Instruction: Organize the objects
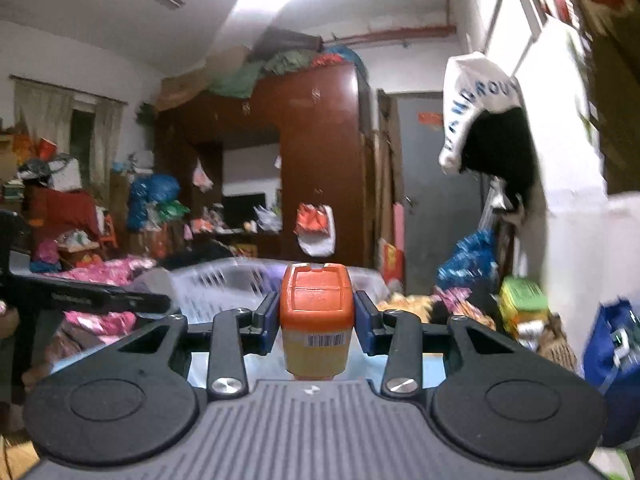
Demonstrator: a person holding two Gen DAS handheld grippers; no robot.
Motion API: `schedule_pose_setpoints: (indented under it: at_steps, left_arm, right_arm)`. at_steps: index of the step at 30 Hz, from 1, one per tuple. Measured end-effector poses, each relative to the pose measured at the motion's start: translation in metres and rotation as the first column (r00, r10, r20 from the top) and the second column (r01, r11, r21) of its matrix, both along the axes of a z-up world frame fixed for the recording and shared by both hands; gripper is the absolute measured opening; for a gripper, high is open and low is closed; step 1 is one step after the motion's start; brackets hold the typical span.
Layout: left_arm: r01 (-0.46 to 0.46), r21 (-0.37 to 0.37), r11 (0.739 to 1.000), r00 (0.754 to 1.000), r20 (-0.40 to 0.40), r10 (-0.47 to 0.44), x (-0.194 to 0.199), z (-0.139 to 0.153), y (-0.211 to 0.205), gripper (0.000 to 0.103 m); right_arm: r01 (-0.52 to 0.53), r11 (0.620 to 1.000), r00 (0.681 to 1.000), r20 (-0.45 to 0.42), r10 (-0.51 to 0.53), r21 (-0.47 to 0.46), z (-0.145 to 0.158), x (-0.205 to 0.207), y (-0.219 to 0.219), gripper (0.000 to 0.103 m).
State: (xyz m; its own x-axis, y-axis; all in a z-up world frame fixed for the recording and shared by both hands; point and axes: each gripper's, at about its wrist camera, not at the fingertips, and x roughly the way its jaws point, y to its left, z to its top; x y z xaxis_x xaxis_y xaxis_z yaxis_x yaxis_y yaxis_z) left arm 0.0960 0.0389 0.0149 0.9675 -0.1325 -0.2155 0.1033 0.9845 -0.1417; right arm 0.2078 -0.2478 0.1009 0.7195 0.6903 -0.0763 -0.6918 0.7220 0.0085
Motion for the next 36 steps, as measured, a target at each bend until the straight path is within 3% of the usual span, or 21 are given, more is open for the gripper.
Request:
schedule_pose_setpoints:
  at_steps: [3, 6, 12, 16, 17, 18, 19, 21, 23, 25, 29, 32, 36]
  left_arm:
    - [-0.029, 0.030, 0.999, 1.000, -0.007, 0.030, 0.027, 0.032, 0.002, 0.069]
    - [-0.080, 0.055, 0.995, 0.994, -0.069, 0.084, 0.066, 0.052, 0.009, 0.069]
    - [-0.177, 0.077, 0.981, 0.959, -0.210, 0.189, 0.129, 0.046, 0.030, 0.069]
    - [-0.178, 0.055, 0.983, 0.949, -0.253, 0.186, 0.147, 0.035, 0.041, 0.070]
    - [-0.179, 0.062, 0.982, 0.949, -0.251, 0.189, 0.148, 0.032, 0.042, 0.075]
    - [-0.181, 0.070, 0.981, 0.948, -0.253, 0.194, 0.150, 0.029, 0.043, 0.088]
    - [-0.185, 0.080, 0.980, 0.946, -0.255, 0.199, 0.151, 0.027, 0.044, 0.094]
    - [-0.206, 0.096, 0.974, 0.944, -0.243, 0.223, 0.148, 0.025, 0.045, 0.098]
    - [-0.223, 0.078, 0.972, 0.952, -0.196, 0.234, 0.133, 0.028, 0.047, 0.100]
    - [-0.213, 0.057, 0.975, 0.962, -0.161, 0.219, 0.120, 0.031, 0.046, 0.102]
    - [-0.175, 0.017, 0.984, 0.978, -0.108, 0.176, 0.072, 0.015, 0.035, 0.102]
    - [-0.098, -0.008, 0.995, 0.987, -0.131, 0.096, 0.047, -0.014, 0.024, 0.102]
    - [-0.059, 0.004, 0.998, 0.984, -0.166, 0.059, 0.045, -0.032, 0.003, 0.102]
  right_arm:
    - [-0.020, 1.000, 1.000, 0.014, 0.020, -0.010, 0.027, 0.017, 0.027, 0.042]
    - [-0.025, 0.999, 1.000, -0.014, 0.025, -0.038, 0.045, 0.043, 0.058, 0.042]
    - [0.021, 0.991, 0.994, -0.106, -0.035, -0.128, 0.035, 0.089, 0.097, 0.042]
    - [0.034, 0.987, 0.986, -0.158, -0.059, -0.159, 0.018, 0.107, 0.101, 0.043]
    - [0.041, 0.985, 0.984, -0.163, -0.068, -0.168, 0.014, 0.110, 0.103, 0.043]
    - [0.044, 0.983, 0.983, -0.168, -0.075, -0.178, 0.012, 0.111, 0.101, 0.044]
    - [0.044, 0.981, 0.981, -0.179, -0.079, -0.190, 0.010, 0.114, 0.101, 0.046]
    - [0.045, 0.981, 0.980, -0.184, -0.080, -0.187, 0.012, 0.108, 0.097, 0.078]
    - [0.068, 0.987, 0.987, -0.134, -0.087, -0.146, 0.014, 0.090, 0.086, 0.103]
    - [0.077, 0.992, 0.992, -0.090, -0.086, -0.104, 0.019, 0.070, 0.072, 0.103]
    - [0.037, 0.999, 0.993, -0.112, -0.039, -0.021, 0.005, 0.046, 0.033, 0.103]
    - [0.059, 0.998, 0.985, -0.164, -0.054, 0.023, -0.030, 0.031, 0.001, 0.103]
    - [0.122, 0.991, 0.956, -0.276, -0.103, 0.050, -0.068, 0.037, -0.027, 0.103]
